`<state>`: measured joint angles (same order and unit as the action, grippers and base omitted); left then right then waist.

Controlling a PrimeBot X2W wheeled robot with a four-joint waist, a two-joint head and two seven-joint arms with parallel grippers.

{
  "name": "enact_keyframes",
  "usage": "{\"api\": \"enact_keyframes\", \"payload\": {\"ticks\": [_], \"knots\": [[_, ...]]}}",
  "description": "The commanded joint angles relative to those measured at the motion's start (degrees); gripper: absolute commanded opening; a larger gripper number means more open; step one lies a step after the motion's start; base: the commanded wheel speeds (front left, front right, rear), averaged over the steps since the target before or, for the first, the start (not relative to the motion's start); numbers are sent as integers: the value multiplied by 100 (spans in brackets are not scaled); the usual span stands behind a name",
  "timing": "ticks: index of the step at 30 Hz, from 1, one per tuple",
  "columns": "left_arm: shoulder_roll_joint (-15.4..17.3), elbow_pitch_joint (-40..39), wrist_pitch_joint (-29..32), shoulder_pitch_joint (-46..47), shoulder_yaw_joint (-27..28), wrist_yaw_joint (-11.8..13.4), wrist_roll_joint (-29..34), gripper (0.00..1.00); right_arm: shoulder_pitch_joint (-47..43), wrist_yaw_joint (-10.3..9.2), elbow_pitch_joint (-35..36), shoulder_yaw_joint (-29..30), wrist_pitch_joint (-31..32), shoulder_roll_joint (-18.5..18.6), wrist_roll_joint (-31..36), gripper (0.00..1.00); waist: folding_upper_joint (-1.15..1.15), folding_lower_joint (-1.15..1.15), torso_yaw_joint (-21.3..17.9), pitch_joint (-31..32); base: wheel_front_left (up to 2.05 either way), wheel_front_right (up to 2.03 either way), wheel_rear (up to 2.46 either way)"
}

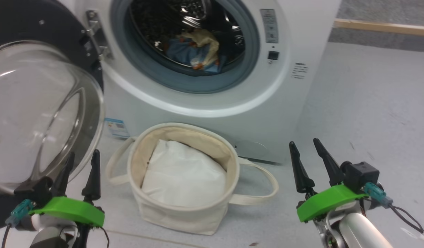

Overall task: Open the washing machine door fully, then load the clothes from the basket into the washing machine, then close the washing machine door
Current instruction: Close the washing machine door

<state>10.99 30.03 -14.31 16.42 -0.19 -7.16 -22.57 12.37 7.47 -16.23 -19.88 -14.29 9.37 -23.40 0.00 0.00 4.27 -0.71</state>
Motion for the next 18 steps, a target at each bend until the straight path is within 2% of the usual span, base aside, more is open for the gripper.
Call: {"api": "enact_keyframes", "payload": {"ticks": [1,7,18], "knots": [[118,-192,-69,123,248,-31,56,100,76,2,147,-112,-71,-17,-34,100,0,0,177,47,0,0,0],[90,-189,-69,9,338,-32,349,100,46,2,75,-178,-71,-51,-112,100,0,0,800,132,0,0,0],[41,-120,-69,-219,492,-32,562,100,-32,2,-6,-292,-71,-76,-246,100,0,0,1703,337,0,0,0]]}}
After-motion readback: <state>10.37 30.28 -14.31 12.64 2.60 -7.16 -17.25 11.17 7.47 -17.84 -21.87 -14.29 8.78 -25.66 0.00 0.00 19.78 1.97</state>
